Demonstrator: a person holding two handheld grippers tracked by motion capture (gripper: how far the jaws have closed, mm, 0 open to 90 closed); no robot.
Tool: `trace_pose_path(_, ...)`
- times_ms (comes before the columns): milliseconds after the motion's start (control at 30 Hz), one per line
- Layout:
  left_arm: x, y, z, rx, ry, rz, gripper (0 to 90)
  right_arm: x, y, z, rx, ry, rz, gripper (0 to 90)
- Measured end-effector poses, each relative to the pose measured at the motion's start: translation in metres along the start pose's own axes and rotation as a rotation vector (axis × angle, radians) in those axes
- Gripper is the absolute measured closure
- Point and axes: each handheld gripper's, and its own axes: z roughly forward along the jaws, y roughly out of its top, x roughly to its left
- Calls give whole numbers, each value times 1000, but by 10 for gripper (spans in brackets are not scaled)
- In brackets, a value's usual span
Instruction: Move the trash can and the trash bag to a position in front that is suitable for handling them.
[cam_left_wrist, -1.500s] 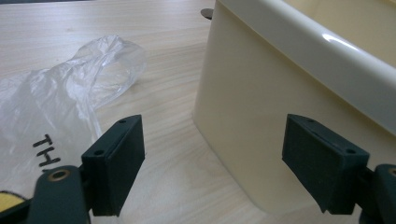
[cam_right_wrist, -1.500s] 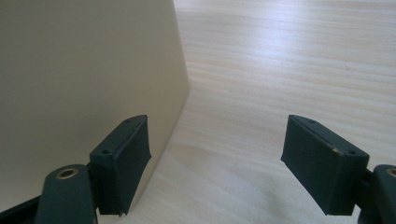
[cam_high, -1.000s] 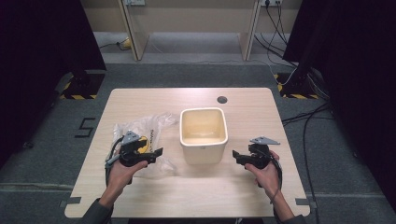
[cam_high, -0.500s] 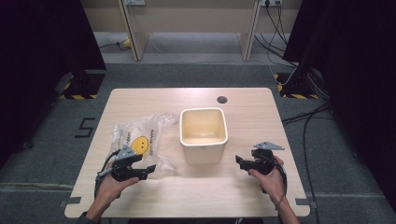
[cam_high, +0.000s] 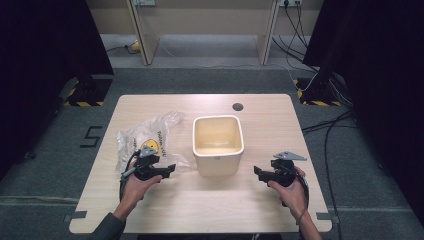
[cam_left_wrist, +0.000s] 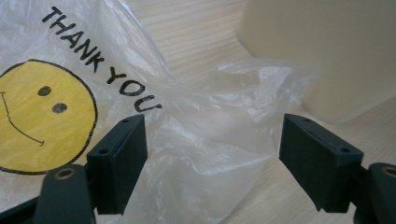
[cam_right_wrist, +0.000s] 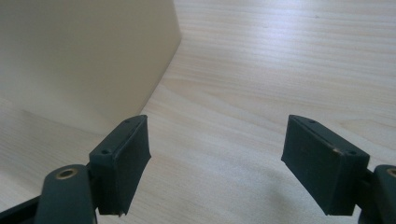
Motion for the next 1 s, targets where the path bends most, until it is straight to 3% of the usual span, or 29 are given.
trace_pose_path(133,12,0,-19,-44,-3,-26,220,-2,-1,-2,-3,-1,13,229)
trace_pose_path(233,29,-2,-35,-50,34,-25,218,-4,-1,-3,-7,-5,8,229)
trace_pose_path(333,51,-8,-44,-32,110,-25,222,-4,-2,-3,-3,-2,12,229)
trace_pose_path(400,65,-14,-47,-8,117,-64,223,-3,-2,-3,-1,-3,10,229)
trace_pose_path(533,79,-27,-44,50,148,-106,232,-2,-2,-3,-1,2,6,228)
trace_pose_path(667,74,-40,-47,84,121,-140,233,-2,-2,-3,1,0,8,228)
trace_pose_path(800,55,-57,-55,117,99,-159,205,-3,-3,-4,-4,-1,9,228)
trace_pose_path(1000,23,-69,-74,115,77,-119,187,-3,-4,-6,-3,-2,14,228)
